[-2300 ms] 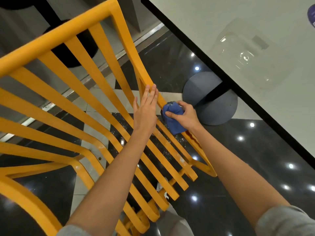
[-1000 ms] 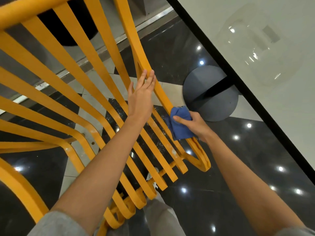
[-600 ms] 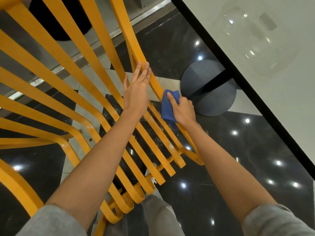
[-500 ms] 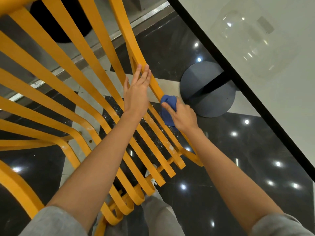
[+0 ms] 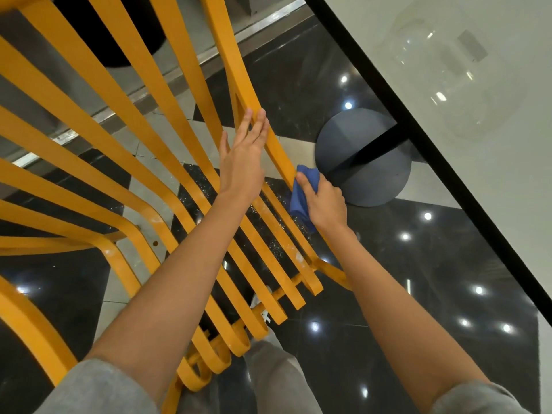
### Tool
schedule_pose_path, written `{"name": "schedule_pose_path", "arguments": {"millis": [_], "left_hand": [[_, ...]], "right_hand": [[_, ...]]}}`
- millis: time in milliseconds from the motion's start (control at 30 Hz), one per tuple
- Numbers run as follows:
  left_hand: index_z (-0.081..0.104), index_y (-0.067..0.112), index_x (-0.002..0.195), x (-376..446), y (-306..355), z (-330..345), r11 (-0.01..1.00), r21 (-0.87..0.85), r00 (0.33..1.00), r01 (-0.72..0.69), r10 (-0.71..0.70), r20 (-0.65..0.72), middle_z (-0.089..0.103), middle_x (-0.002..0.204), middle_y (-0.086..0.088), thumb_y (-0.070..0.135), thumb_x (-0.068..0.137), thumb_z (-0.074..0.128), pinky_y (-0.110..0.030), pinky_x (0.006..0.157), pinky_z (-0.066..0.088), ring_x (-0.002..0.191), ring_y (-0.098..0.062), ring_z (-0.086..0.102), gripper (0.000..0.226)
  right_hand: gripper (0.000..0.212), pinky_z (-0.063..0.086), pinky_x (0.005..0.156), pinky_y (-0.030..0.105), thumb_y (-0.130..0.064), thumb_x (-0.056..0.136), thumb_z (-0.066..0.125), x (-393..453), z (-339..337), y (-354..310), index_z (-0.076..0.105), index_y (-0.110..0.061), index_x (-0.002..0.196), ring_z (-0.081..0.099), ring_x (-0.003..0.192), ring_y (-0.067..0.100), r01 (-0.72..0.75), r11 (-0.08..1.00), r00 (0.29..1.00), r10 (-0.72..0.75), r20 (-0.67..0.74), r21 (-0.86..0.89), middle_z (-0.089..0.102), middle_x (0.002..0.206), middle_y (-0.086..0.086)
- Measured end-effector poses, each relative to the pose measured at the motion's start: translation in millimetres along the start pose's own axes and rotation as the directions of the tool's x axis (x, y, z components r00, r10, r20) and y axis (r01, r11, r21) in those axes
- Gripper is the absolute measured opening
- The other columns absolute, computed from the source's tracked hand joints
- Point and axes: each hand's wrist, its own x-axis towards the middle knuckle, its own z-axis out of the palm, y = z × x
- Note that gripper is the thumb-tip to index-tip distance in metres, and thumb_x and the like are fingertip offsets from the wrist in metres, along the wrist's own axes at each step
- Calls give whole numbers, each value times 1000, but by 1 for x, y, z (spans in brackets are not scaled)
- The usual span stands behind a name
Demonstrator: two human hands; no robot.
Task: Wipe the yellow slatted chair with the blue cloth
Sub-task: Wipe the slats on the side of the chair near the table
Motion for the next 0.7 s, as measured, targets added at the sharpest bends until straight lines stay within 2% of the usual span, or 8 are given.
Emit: {"name": "schedule_pose_path", "arguments": {"millis": [67, 167, 333, 400, 467, 533, 600, 700], "left_hand": [[20, 20, 156, 0, 0, 1, 1000, -10, 1000, 5, -5, -18, 6, 165, 7, -5, 88, 58, -53, 121, 9, 152, -16, -4, 81], [18, 16, 156, -1, 7, 4, 1000, -11, 999, 15, -15, -39, 6, 165, 4, -1, 92, 54, -52, 121, 7, 152, -17, -3, 75], [41, 8, 147, -31, 30, 23, 983, -167, 992, -73, 54, -111, 39, 154, -7, 21, 103, 38, -41, 120, 22, 145, -19, 32, 46], [49, 5, 141, -45, 32, 35, 968, -226, 988, -108, 78, -137, 48, 148, -9, 22, 104, 37, -41, 119, 25, 142, -20, 39, 43], [50, 4, 140, -50, 30, 43, 958, -264, 986, -114, 77, -147, 47, 149, -9, 19, 103, 40, -43, 120, 25, 143, -20, 36, 41], [49, 5, 141, -51, 27, 46, 950, -287, 986, -122, 84, -143, 45, 150, -8, 15, 102, 44, -46, 120, 23, 145, -20, 32, 41], [47, 6, 142, -50, 26, 46, 945, -306, 989, -118, 83, -126, 42, 152, -6, 9, 99, 47, -47, 122, 19, 147, -18, 28, 43], [46, 8, 143, -50, 25, 45, 944, -315, 992, -97, 64, -111, 40, 154, -3, 2, 96, 48, -43, 122, 9, 148, -16, 25, 47]], "right_hand": [[53, 42, 64, 33, -60, 96, 38, -9, 0, 0, 44, -15, 123, 54, 74, 18, 75, 980, 997, -75, 10, -182, 53, 88, -4], [51, 41, 64, 34, -61, 96, 39, -6, 1, -7, 46, -15, 114, 53, 73, 20, 97, 961, 994, -107, -25, -260, 52, 86, -3], [44, 43, 67, 37, -59, 95, 45, 13, -9, -1, 56, -18, 84, 58, 73, 23, -76, 978, 993, 56, 105, 194, 62, 79, 4], [34, 49, 75, 40, -52, 93, 56, 6, -16, 14, 59, -19, 91, 65, 82, 24, -142, 920, 972, 60, 227, 366, 68, 90, 6], [30, 54, 82, 40, -47, 89, 65, -14, -16, 37, 61, -21, 103, 68, 91, 21, -149, 898, 965, 40, 261, 415, 70, 102, 4], [34, 56, 82, 41, -51, 85, 67, -33, -15, 50, 61, -23, 104, 68, 92, 18, -113, 916, 979, 36, 202, 385, 70, 102, 0], [35, 53, 71, 39, -60, 85, 62, -29, -14, 43, 59, -26, 91, 65, 81, 17, -49, 970, 990, 16, 138, 239, 67, 88, -3], [49, 43, 66, 38, -63, 90, 51, -5, -14, 16, 57, -16, 82, 61, 74, 26, -53, 995, 992, 42, 120, 88, 63, 80, 6]]}}
